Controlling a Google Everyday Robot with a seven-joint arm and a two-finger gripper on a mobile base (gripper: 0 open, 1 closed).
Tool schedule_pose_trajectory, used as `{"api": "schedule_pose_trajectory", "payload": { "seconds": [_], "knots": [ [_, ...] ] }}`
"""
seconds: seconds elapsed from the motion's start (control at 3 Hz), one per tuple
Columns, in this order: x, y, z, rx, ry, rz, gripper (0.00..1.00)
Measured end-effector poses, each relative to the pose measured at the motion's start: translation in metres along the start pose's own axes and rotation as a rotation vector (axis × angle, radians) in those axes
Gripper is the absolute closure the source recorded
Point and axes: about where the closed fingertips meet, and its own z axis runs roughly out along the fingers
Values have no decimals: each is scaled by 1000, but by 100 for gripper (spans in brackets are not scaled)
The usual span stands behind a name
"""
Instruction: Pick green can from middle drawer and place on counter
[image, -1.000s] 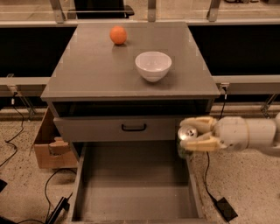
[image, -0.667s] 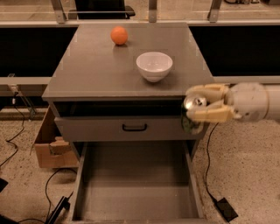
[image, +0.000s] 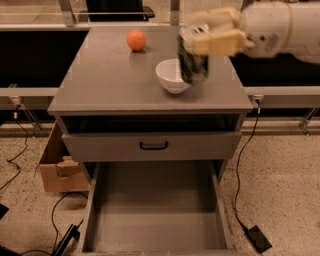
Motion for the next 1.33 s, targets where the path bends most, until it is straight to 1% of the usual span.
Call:
{"api": "schedule_pose_trajectory", "payload": {
  "seconds": [0.33, 0.67, 1.0, 1.33],
  "knots": [
    [-47, -32, 64, -35, -13, 11, 100],
    [-57, -49, 139, -98, -27, 61, 100],
    [-31, -62, 212, -127, -34, 140, 100],
    [14, -79, 276, -116, -32, 248, 100]
  ]
}}
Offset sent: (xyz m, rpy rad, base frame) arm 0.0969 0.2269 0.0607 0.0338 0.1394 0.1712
